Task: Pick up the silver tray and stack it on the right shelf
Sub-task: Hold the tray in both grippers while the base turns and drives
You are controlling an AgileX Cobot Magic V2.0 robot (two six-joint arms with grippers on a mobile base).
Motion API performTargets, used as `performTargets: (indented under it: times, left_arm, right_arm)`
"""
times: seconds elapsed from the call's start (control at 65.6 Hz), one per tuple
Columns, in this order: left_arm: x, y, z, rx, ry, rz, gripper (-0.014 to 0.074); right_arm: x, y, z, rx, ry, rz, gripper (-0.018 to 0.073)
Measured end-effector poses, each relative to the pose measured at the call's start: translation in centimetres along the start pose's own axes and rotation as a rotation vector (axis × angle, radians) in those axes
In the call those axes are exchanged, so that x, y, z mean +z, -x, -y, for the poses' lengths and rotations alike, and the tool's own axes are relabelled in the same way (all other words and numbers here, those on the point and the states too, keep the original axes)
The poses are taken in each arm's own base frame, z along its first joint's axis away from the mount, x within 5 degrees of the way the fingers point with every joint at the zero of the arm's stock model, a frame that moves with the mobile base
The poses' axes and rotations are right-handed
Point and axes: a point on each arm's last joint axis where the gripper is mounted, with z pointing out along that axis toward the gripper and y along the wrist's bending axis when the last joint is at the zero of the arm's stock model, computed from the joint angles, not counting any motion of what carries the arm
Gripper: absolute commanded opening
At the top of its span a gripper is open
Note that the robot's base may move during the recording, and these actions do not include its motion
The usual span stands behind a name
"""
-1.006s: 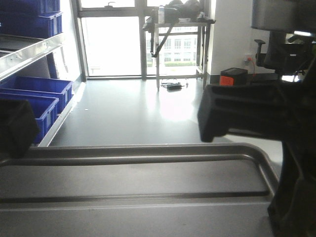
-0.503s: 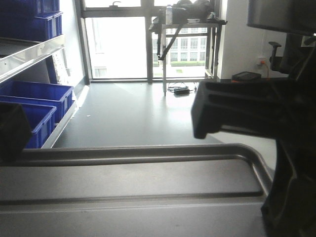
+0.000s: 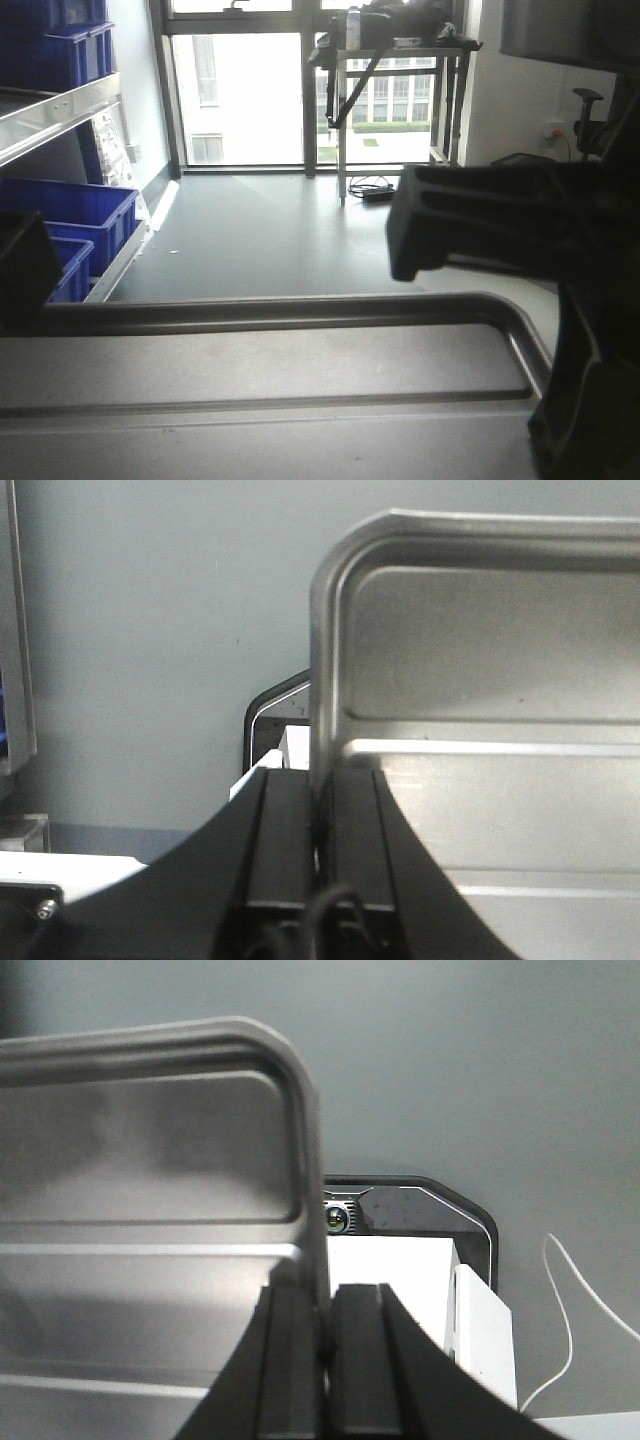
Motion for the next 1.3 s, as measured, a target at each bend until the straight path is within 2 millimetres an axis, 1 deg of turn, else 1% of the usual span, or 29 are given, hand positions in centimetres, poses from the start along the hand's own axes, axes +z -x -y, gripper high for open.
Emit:
performTargets:
  times: [1.296]
  left_arm:
    - [0.00,-0.01,-0.02,0.000,0.002,-0.001,-0.0092]
  right_arm:
    - [0.00,0.00,0.00,0.000,0.000,0.000,0.0058]
